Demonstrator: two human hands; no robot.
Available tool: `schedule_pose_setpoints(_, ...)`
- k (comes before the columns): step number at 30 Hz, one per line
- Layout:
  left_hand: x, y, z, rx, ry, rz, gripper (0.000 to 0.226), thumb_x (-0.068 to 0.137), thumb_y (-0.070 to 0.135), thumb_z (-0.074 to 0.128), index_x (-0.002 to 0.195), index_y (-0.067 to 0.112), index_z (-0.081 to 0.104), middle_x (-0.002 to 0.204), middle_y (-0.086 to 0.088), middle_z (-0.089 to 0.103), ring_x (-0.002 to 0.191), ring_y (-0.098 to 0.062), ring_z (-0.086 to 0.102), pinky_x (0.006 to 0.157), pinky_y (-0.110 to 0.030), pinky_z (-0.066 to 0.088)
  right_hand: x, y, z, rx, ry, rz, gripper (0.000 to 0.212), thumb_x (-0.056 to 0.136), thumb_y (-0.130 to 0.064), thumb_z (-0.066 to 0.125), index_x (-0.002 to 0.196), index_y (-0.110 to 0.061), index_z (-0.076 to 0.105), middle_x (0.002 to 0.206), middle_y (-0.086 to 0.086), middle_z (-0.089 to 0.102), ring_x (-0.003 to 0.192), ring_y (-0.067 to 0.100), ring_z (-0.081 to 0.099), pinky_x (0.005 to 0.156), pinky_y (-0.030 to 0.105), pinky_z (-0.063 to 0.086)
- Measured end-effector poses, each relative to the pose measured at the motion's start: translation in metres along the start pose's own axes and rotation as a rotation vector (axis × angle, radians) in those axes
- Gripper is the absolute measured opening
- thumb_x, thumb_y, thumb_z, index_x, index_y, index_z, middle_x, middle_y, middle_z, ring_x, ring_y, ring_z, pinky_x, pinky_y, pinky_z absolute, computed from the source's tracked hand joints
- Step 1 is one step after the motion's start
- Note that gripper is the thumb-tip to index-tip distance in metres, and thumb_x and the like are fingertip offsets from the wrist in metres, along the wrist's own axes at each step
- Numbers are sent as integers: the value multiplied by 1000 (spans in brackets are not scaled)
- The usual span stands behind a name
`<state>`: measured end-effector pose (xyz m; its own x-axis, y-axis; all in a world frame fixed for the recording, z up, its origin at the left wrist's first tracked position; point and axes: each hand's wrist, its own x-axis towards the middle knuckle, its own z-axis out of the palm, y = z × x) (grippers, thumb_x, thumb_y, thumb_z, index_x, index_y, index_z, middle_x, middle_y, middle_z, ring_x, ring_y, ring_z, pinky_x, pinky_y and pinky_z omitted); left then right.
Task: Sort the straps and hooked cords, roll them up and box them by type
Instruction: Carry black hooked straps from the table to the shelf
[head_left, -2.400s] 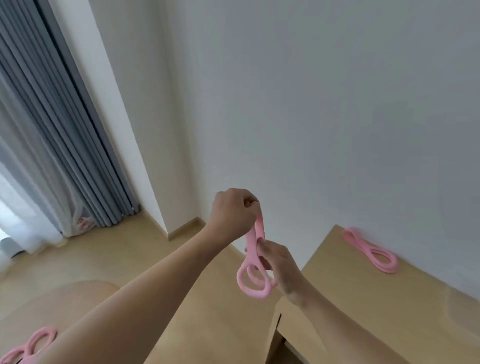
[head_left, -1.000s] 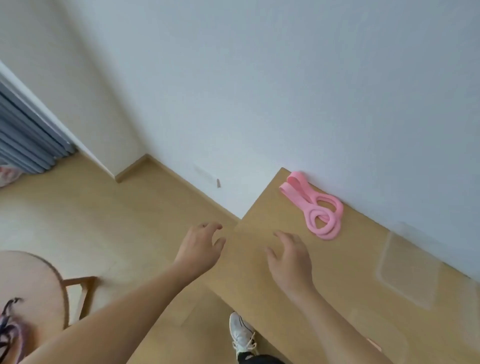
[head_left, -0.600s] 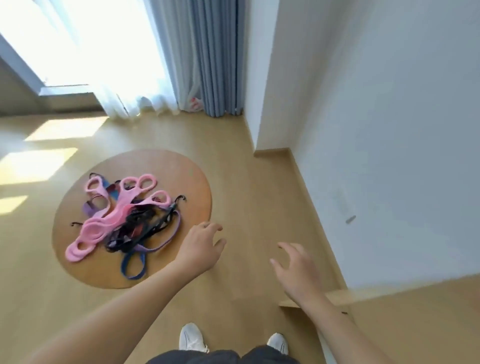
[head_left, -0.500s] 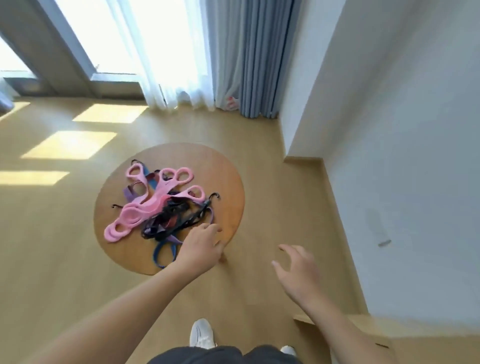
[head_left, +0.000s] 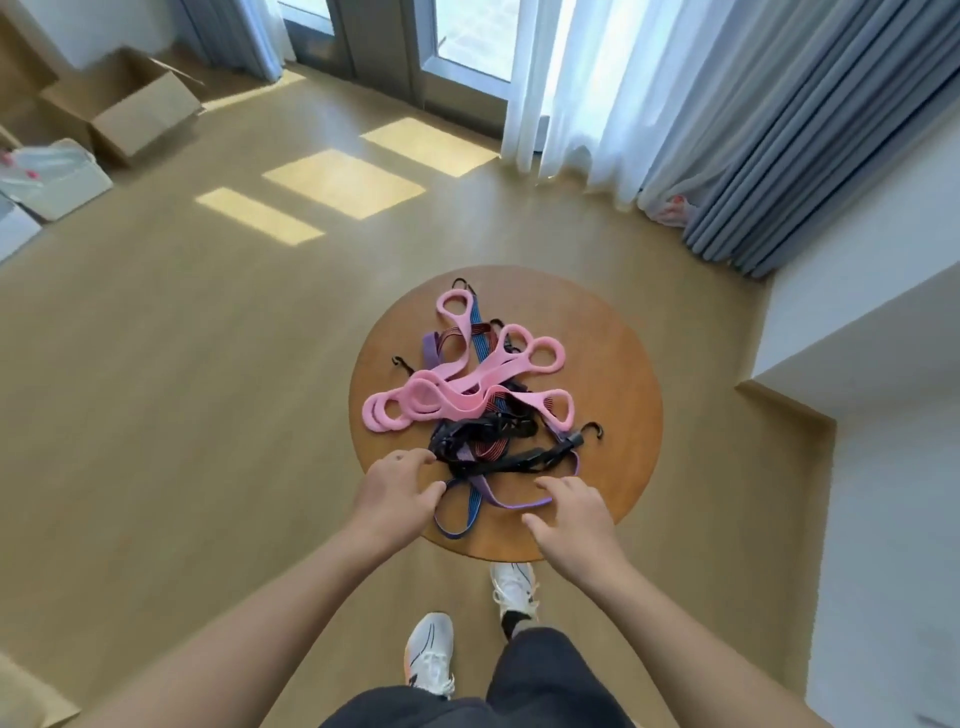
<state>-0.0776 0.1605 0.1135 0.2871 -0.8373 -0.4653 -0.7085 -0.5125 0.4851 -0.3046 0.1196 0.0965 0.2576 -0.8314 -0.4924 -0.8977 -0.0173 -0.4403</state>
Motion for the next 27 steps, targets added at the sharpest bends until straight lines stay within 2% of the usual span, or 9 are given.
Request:
schedule_pose_setpoints(5,26,9,14,-41,1,-113,40,96,33,64,135,24,61,138,-1,61,128,-21,55,103,-33,44,75,-4,2,-40,-122,-60,56,90,-37,66,142,-21,52,135,3,55,127,23,48,105,36,43)
schedule_pose_setpoints(8,41,19,18,-66,11,-162,40,96,32,64,135,23,61,137,-1,61,128,-20,55,103,-32,44,119,-7,5,-34,-176,-68,62,88,-35,67,145,-19,48,138,6,53,129,28,47,107,39,42)
schedule_pose_setpoints(13,64,25,30,-56,-13,-209,41,95,32,65,135,22,61,135,1,62,126,-19,56,101,-30,42,169,-8,11,-9,-187,-70,62,85,-28,71,141,-15,46,137,10,50,127,32,49,103,45,45)
schedule_pose_setpoints(16,72,21,38,-68,-33,-245,40,94,30,67,133,21,63,134,-1,63,124,-20,57,101,-30,42,177,1,17,-39,-149,-25,41,84,-17,66,121,-11,52,123,11,53,114,33,54,91,46,50)
schedule_pose_setpoints(18,73,20,44,-83,-54,-273,40,94,28,67,133,21,63,133,-1,63,123,-21,57,100,-29,41,176,11,22,-216,-224,-46,34,84,-22,66,114,-13,52,118,9,55,113,33,53,89,45,49)
schedule_pose_setpoints(21,75,20,51,-88,-79,-293,39,94,27,67,133,22,63,133,0,62,123,-21,56,100,-29,41,167,29,31,-439,-361,-88,37,86,-37,69,115,-19,53,118,3,58,117,31,47,93,44,42)
schedule_pose_setpoints(24,76,20,55,-87,-97,-295,39,94,20,65,133,21,62,135,-1,61,126,-20,56,103,-29,40,159,41,37,-529,-333,-161,29,91,-22,60,119,-25,57,117,2,58,114,29,44,91,41,37)
schedule_pose_setpoints(27,78,21,53,-79,-121,-283,47,89,4,56,133,19,63,137,-2,60,130,-21,53,106,-29,40,152,43,34,-494,-279,-233,30,90,-26,54,117,-28,64,109,-2,60,109,25,47,90,39,36)
